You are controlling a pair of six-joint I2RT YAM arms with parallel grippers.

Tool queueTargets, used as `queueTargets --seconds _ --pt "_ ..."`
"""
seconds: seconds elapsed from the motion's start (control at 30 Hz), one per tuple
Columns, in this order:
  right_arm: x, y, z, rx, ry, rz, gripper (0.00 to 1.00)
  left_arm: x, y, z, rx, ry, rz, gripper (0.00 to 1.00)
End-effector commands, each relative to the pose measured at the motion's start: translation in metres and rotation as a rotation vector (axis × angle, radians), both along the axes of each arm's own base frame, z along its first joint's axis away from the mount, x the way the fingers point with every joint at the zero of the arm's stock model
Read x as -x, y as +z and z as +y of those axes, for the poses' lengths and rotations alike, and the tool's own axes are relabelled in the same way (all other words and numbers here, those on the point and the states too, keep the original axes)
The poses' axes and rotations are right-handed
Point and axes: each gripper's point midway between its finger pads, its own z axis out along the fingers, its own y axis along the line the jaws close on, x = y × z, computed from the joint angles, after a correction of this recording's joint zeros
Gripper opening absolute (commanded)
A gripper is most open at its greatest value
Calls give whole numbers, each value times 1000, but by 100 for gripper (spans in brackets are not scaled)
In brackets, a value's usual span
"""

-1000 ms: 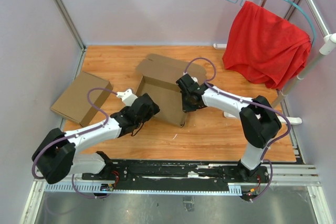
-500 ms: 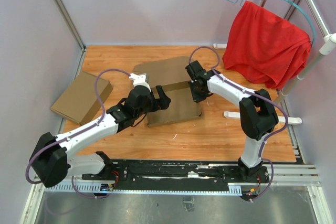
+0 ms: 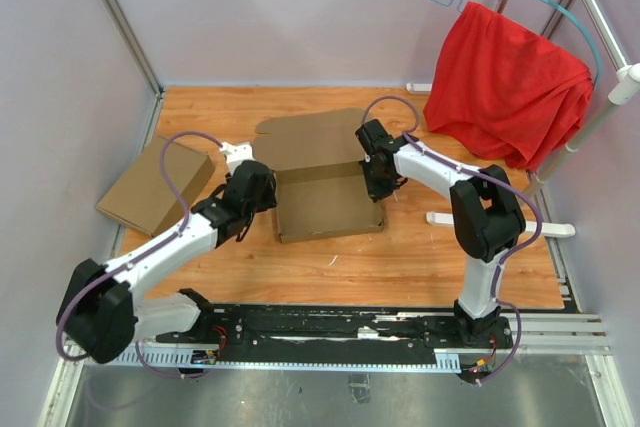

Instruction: Fold the paper box

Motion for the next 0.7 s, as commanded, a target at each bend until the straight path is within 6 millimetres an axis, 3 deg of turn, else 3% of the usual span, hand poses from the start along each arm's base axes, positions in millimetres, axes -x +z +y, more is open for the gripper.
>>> queueTargets --seconds 0.0,0.07,0.17,0.33,0.5,0.67 --pt "5 -11 5 -35 -50 30 5 -11 -27 4 -72 -47 155 44" --pt "6 -10 4 -39 -59 29 5 -14 -44 -6 -102 -101 226 38" --pt "6 -8 4 -43 -69 21 5 -19 -52 -16 -106 -146 261 36" --pt "7 -7 9 -71 -77 29 7 -21 -43 -28 -57 -196 233 37" --pt "12 -7 15 -114 -92 42 7 -23 -37 -27 -53 -188 203 37" --pt "20 -6 22 -98 -86 34 8 -27 -48 -34 -57 -212 236 36"
